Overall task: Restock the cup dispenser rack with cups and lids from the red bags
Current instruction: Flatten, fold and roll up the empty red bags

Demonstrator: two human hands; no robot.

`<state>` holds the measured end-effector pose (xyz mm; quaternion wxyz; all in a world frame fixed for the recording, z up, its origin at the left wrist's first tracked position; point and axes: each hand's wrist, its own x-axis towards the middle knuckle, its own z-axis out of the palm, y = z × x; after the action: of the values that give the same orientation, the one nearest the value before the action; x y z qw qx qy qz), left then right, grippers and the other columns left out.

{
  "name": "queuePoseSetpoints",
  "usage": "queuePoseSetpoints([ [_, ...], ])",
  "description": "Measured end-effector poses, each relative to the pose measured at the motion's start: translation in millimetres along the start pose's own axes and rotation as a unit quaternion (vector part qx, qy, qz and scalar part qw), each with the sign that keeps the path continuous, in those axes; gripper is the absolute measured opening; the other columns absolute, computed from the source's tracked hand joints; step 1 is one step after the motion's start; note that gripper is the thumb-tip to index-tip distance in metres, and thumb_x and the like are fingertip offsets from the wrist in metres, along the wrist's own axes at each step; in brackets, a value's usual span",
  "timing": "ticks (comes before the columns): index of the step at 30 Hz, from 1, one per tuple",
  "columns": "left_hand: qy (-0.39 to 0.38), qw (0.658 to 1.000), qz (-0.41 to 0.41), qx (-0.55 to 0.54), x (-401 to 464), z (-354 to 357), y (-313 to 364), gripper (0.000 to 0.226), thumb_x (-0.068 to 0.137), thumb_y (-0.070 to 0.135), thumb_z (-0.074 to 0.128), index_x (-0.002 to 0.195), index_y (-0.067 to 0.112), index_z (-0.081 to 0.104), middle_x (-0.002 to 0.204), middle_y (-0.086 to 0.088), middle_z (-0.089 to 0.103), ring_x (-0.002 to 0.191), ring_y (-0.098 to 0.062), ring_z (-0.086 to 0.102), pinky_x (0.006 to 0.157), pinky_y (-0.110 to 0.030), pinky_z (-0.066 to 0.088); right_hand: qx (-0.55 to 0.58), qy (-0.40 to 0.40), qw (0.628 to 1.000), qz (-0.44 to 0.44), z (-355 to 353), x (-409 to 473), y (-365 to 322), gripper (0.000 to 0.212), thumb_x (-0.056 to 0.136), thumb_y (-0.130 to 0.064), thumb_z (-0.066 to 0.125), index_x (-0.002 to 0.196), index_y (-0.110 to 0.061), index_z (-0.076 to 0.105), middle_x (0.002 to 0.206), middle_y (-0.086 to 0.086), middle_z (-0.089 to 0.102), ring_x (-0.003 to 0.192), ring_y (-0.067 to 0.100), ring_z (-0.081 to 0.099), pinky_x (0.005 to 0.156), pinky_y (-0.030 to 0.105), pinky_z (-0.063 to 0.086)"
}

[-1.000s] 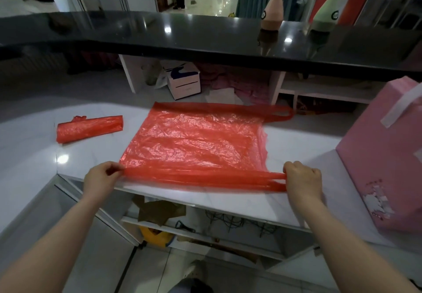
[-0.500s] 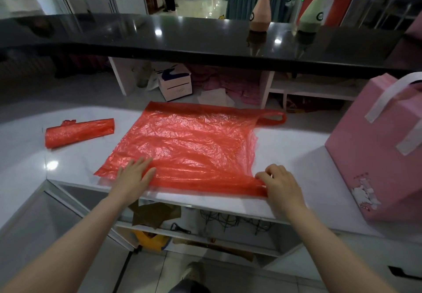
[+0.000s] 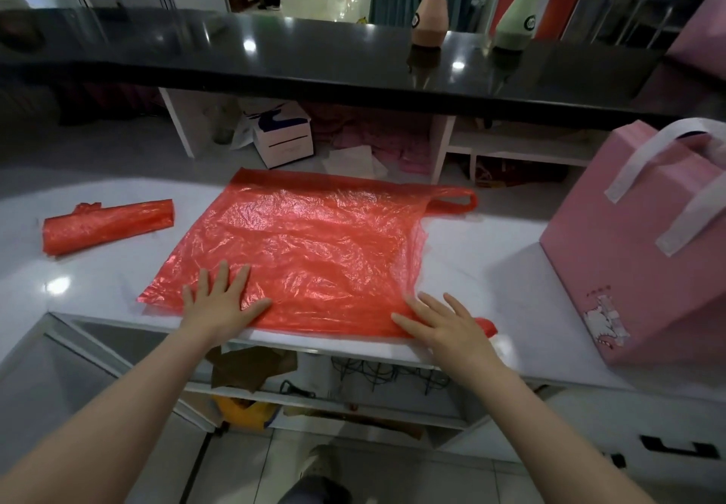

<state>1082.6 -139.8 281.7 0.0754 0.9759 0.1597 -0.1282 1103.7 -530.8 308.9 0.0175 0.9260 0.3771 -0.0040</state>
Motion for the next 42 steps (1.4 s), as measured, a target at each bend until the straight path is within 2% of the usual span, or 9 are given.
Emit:
queuePoseSetpoints([
  [3, -0.008, 1.000, 0.003, 0.000, -4, -5, -1, 0.099, 0.067, 0.089, 0.015, 0.148, 0.040, -0.012, 0.159, -0.002, -0.016, 0.145, -0.034, -0.012, 0.113, -0.055, -0.008, -0.013, -0.078, 0.996, 0.046, 11, -10, 9, 0.074, 0.096, -0.010, 0.039, 0.151, -0.039, -0.002, 0.162, -0.002, -0.003, 0.148, 0.027, 0.003, 0.117, 0.047, -0.002],
  [6, 0.054, 0.998, 0.016, -0.025, -16, -7, 0, 0.093, 0.076, 0.082, 0.024, 0.152, 0.033, 0.000, 0.161, -0.003, 0.000, 0.147, -0.031, 0.001, 0.116, -0.052, 0.003, -0.012, -0.095, 0.988, 0.120, 9, -12, 14, 0.079, 0.094, -0.008, 0.034, 0.148, -0.043, -0.013, 0.161, -0.003, -0.013, 0.147, 0.031, -0.010, 0.114, 0.053, -0.010],
  [9, 0.177, 0.983, 0.033, -0.033, -26, -9, -4, 0.081, 0.083, 0.072, 0.018, 0.151, 0.028, 0.019, 0.159, -0.002, 0.019, 0.146, -0.026, 0.015, 0.118, -0.048, 0.015, -0.007, -0.082, 0.988, 0.133, -1, -10, 12, 0.066, 0.099, -0.039, 0.028, 0.146, -0.043, -0.018, 0.158, -0.007, -0.023, 0.145, 0.023, -0.023, 0.105, 0.056, -0.024],
  [12, 0.150, 0.988, 0.024, -0.007, -25, -6, -8, 0.080, 0.084, 0.072, 0.012, 0.152, 0.031, 0.011, 0.160, -0.002, 0.007, 0.147, -0.027, 0.001, 0.118, -0.048, 0.002, -0.010, -0.051, 0.995, 0.085, -12, -2, 1, 0.067, 0.090, -0.066, 0.009, 0.142, -0.044, -0.027, 0.152, -0.010, -0.030, 0.140, 0.015, -0.030, 0.097, 0.051, -0.038],
  [18, 0.066, 0.998, 0.005, 0.002, -27, 15, -10, 0.084, 0.078, 0.080, 0.007, 0.148, 0.039, -0.012, 0.160, -0.001, -0.013, 0.146, -0.031, -0.012, 0.116, -0.053, -0.006, 0.036, -0.063, 0.997, 0.028, 1, 19, -32, 0.076, 0.095, -0.062, 0.024, 0.132, -0.046, -0.040, 0.152, -0.010, -0.033, 0.142, 0.015, -0.027, 0.107, 0.047, -0.022],
  [23, 0.072, 0.997, -0.026, -0.015, -38, 15, -24, 0.093, 0.073, 0.085, 0.011, 0.149, 0.038, -0.012, 0.159, -0.003, -0.014, 0.146, -0.031, -0.012, 0.116, -0.050, -0.008, 0.036, -0.094, 0.994, 0.046, 26, 4, -21, 0.097, 0.090, -0.054, 0.049, 0.136, -0.044, -0.036, 0.153, -0.009, -0.032, 0.143, 0.014, -0.023, 0.108, 0.047, -0.017],
  [31, 0.054, 0.997, -0.046, -0.019, -47, 12, -51, 0.092, 0.074, 0.083, 0.013, 0.149, 0.037, -0.014, 0.159, -0.004, -0.015, 0.145, -0.035, -0.011, 0.116, -0.050, -0.004, 0.033, -0.084, 0.994, 0.068, 24, -16, -5, 0.096, 0.090, -0.051, 0.051, 0.137, -0.047, -0.033, 0.152, -0.013, -0.030, 0.142, 0.010, -0.021, 0.112, 0.047, -0.013],
  [35, 0.047, 0.999, 0.000, 0.000, -59, 6, -60, 0.095, 0.080, 0.075, 0.039, 0.150, 0.036, -0.013, 0.159, -0.006, -0.015, 0.147, -0.030, -0.005, 0.117, -0.044, 0.004, 0.053, -0.062, 0.991, 0.105, 21, -25, -7, 0.090, 0.090, -0.045, 0.054, 0.148, -0.042, -0.015, 0.155, -0.017, -0.019, 0.145, 0.008, -0.012, 0.115, 0.049, -0.008],
  [42, 0.221, 0.971, 0.087, -0.038, -83, -6, -74, 0.053, 0.075, 0.011, 0.079, 0.125, 0.013, 0.062, 0.130, -0.014, 0.060, 0.114, -0.035, 0.059, 0.093, -0.053, 0.049, 0.084, 0.015, 0.989, 0.124, 11, -44, 5, 0.049, 0.087, -0.053, 0.057, 0.134, -0.038, 0.048, 0.150, -0.015, 0.035, 0.139, 0.008, 0.029, 0.115, 0.048, -0.008],
])
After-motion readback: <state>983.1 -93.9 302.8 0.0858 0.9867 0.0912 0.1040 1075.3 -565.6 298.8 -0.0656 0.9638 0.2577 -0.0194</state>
